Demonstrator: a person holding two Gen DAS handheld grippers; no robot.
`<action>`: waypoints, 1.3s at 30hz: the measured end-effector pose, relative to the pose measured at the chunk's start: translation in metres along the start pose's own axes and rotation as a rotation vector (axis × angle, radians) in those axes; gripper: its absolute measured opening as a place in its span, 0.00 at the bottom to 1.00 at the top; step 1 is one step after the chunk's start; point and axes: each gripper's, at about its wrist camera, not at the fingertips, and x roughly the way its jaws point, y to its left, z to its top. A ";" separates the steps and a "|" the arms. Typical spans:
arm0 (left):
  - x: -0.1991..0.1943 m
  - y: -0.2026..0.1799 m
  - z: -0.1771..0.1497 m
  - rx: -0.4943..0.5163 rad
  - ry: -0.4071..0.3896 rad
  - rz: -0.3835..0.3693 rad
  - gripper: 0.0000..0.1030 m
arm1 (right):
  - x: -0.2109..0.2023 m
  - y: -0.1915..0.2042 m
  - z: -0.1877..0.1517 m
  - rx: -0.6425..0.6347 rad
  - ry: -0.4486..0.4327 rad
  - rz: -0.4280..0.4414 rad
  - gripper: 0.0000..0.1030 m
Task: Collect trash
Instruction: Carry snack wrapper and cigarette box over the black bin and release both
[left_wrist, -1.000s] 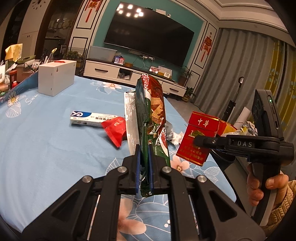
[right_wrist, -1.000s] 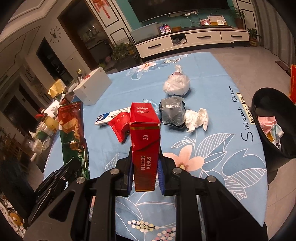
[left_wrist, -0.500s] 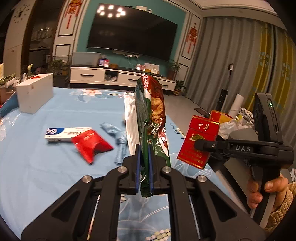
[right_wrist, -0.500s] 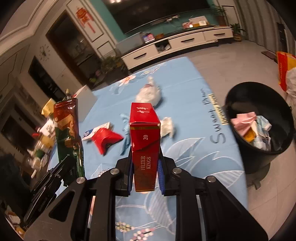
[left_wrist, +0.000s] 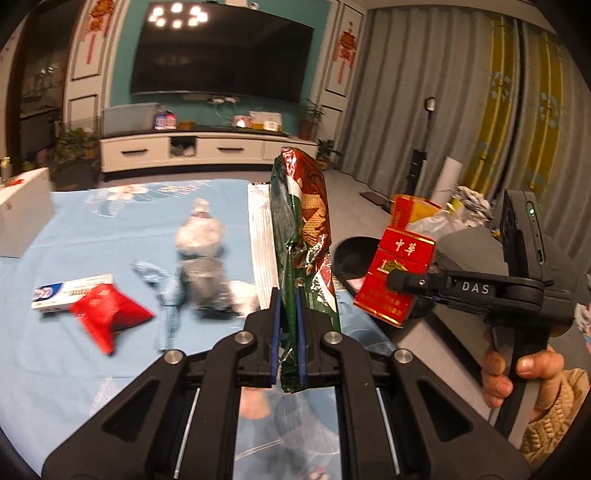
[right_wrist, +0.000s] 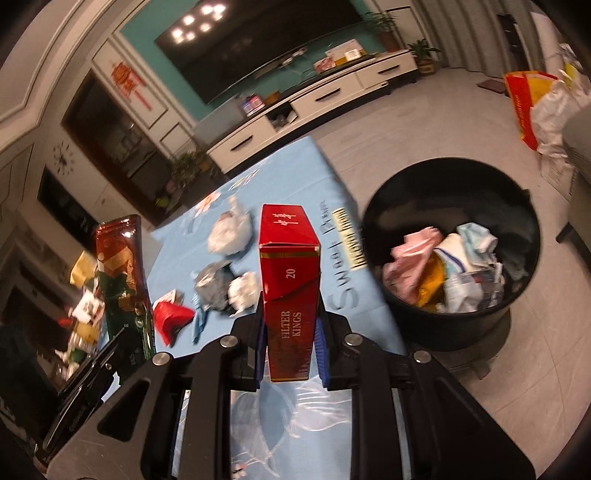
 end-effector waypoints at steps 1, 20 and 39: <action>0.005 -0.003 0.001 -0.007 0.012 -0.027 0.09 | -0.003 -0.009 0.002 0.016 -0.009 -0.006 0.22; 0.142 -0.112 0.034 0.085 0.198 -0.250 0.09 | -0.025 -0.120 0.026 0.162 -0.116 -0.169 0.23; 0.127 -0.106 0.039 0.088 0.171 -0.062 0.90 | -0.040 -0.126 0.024 0.220 -0.132 -0.187 0.52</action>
